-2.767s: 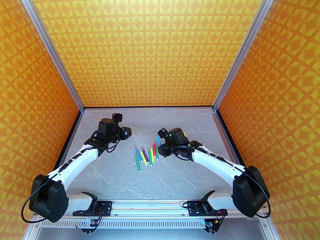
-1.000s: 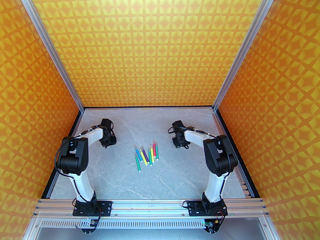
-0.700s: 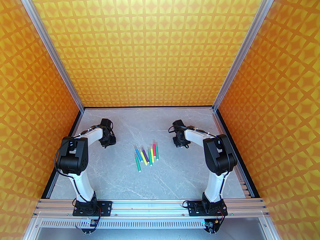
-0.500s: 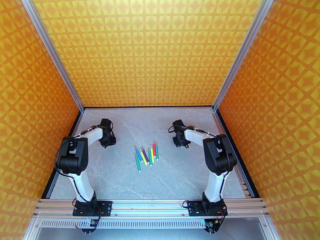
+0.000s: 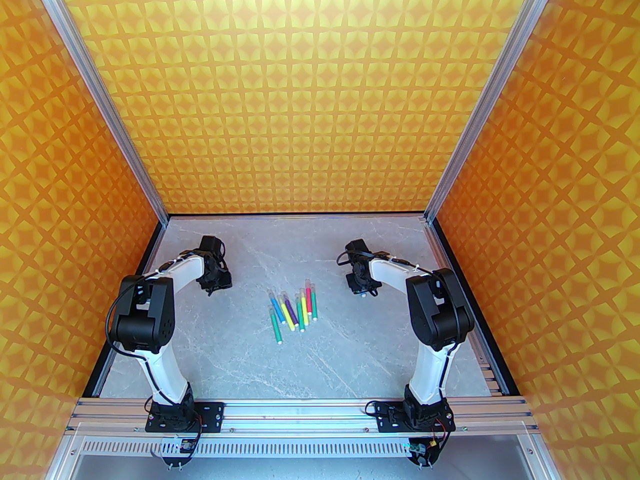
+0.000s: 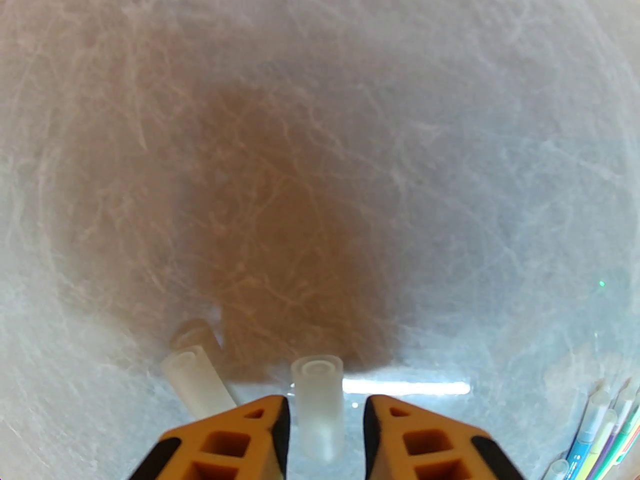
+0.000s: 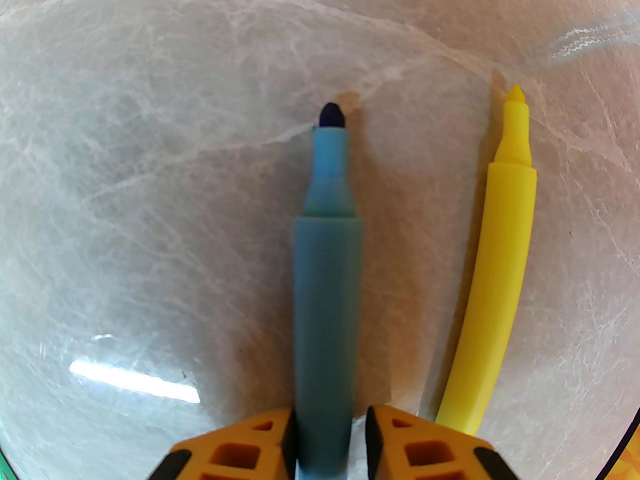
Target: Open the pen caps
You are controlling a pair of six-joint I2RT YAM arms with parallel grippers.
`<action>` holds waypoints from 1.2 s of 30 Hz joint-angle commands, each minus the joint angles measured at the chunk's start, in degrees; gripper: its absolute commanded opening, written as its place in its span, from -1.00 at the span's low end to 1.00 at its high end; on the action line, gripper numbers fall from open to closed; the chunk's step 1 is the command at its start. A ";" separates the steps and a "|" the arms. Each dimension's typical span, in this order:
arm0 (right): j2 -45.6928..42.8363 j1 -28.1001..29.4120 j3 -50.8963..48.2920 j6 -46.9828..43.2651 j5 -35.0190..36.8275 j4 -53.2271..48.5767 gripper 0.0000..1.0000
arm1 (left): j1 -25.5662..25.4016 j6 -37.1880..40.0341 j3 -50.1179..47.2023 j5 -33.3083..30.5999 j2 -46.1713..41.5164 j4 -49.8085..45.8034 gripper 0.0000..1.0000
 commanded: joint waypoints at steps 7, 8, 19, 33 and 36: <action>-4.31 -0.49 -0.08 0.66 -0.63 -2.69 -0.31 | 0.51 0.49 -1.43 2.52 -7.14 1.09 -0.16; -4.95 -0.48 -0.25 0.77 -1.23 -2.69 -0.30 | 0.51 0.49 -1.73 2.87 -8.03 1.41 -0.13; -15.12 2.26 -6.53 2.74 -10.64 -1.15 -0.21 | 0.46 1.68 -12.26 7.43 -23.46 10.57 0.33; -18.48 12.20 -9.00 9.33 -18.42 1.85 -0.01 | 0.49 -2.84 -27.13 13.90 -40.63 20.25 0.71; -17.00 14.11 -9.00 10.80 -18.47 3.25 -0.01 | 0.37 -2.88 -29.20 14.44 -42.88 21.33 0.72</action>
